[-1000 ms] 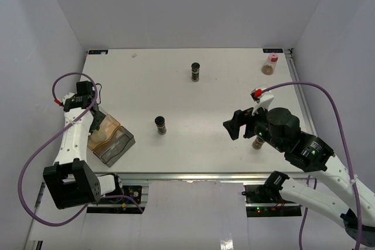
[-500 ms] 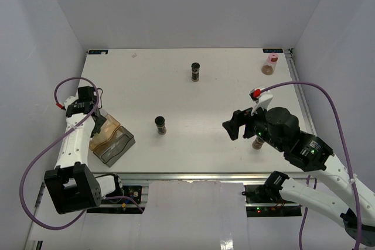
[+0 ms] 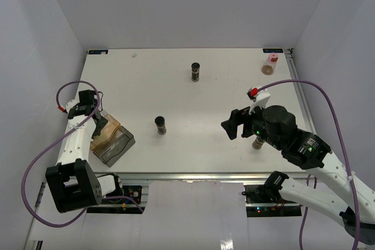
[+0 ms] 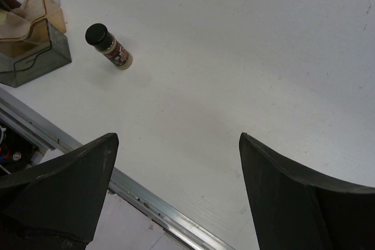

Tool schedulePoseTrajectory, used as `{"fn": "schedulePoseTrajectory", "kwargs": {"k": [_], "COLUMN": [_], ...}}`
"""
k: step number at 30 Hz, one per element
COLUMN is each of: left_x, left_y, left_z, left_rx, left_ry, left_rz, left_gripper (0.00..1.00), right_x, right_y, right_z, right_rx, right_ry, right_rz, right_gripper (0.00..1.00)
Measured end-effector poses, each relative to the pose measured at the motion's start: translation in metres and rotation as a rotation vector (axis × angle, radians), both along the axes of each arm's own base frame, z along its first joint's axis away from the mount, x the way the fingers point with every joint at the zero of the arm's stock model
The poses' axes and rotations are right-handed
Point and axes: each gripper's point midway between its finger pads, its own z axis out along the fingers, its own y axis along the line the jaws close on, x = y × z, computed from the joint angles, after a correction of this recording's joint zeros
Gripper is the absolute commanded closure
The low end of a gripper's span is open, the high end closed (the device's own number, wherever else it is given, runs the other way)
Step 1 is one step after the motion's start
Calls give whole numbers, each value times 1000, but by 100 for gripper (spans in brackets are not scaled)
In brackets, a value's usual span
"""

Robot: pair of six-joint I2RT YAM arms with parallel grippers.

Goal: Organize the condiment bottles

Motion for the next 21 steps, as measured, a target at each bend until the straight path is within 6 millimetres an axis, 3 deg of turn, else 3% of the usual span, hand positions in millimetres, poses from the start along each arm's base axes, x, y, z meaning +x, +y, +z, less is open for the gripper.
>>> {"fn": "schedulePoseTrajectory", "kwargs": {"k": [5,12,18,21], "left_x": [0,2,19,31], "left_y": [0,1,6,-3], "left_z": [0,17,81,117], "left_rx": [3,13,63,55], "left_ry": [-3,-31,-179,-279], "left_rz": [-5,-15,-47,-139], "left_gripper": [4,2,2,2], "right_x": [0,0,1,5], "right_y": [1,4,8,11], "right_z": [-2,-8,-14,-16], "right_rx": [-3,-12,-27,-46], "right_ry": [5,24,41,53], "right_rz": [3,14,22,13], "right_gripper": [10,10,10,10]}}
